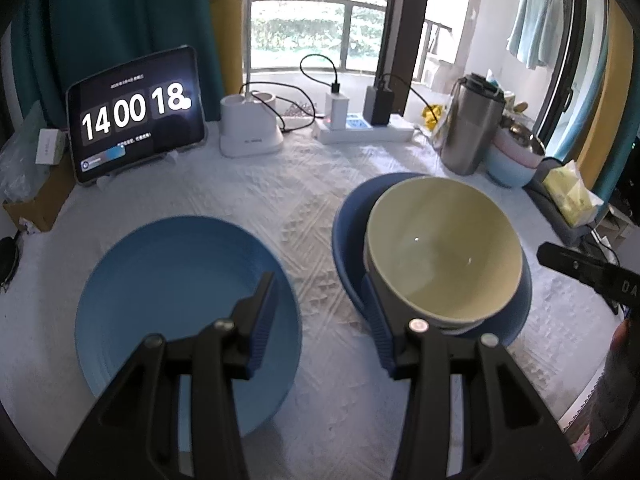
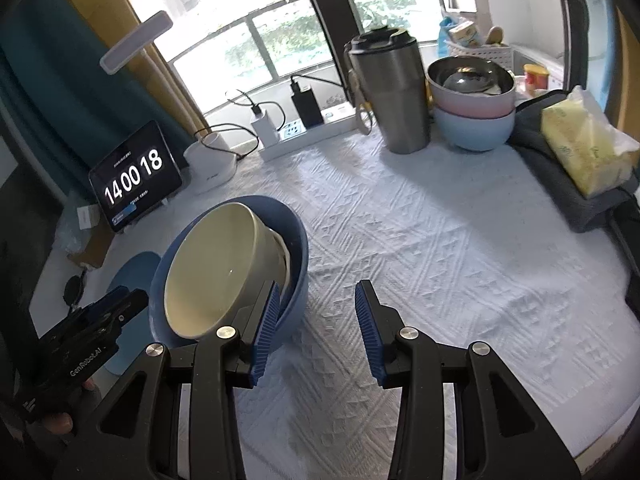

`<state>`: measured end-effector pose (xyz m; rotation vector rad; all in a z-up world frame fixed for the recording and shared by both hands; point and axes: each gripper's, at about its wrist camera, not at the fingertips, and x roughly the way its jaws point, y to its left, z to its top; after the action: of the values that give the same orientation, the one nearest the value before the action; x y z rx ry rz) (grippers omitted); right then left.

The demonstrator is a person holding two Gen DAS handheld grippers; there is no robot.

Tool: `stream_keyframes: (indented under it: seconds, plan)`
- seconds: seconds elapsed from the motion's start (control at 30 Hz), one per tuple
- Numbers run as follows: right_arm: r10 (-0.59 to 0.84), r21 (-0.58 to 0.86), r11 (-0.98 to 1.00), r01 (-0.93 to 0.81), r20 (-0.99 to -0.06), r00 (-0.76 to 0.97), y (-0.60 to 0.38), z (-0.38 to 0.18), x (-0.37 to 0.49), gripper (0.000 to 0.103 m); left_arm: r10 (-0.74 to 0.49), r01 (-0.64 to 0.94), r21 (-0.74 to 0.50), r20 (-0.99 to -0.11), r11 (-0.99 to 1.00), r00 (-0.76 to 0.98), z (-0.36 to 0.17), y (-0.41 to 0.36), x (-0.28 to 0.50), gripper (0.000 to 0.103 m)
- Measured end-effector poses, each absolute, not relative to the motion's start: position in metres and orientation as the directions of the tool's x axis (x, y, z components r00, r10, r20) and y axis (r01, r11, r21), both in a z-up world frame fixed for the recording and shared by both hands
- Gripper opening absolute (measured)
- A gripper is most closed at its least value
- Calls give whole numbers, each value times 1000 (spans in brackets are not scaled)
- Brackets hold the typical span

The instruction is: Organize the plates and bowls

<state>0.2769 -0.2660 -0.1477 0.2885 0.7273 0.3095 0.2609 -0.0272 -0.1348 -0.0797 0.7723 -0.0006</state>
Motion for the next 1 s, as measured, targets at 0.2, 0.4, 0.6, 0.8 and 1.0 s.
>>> stream_keyframes:
  seconds: [0.2,0.4,0.6,0.8,1.0]
  plan:
    - [365,340,924,-177,-638,679,-260,-154,293,42,-16,-26,-48,-719,999,695,-141,-33,270,45]
    - [347,306,934,-183,-662,665,-253,-162,303,42,48,-27,41,-724,999,689,-145,-44,278,45]
    - [293,223,956,-190,-693,659,-237,-165,310,51,51,-28,43,-738,999,673,-149,-42,287,46]
    - [248,219,967,-132,-671,699,-241,-166,311,65,66,-25,67,-731,997,679,-149,-43,289,45]
    - [295,323,941,-103,-633,715,-252,-174,313,67,-1,-12,-12,-721,1000,693,-152,-34,289,45]
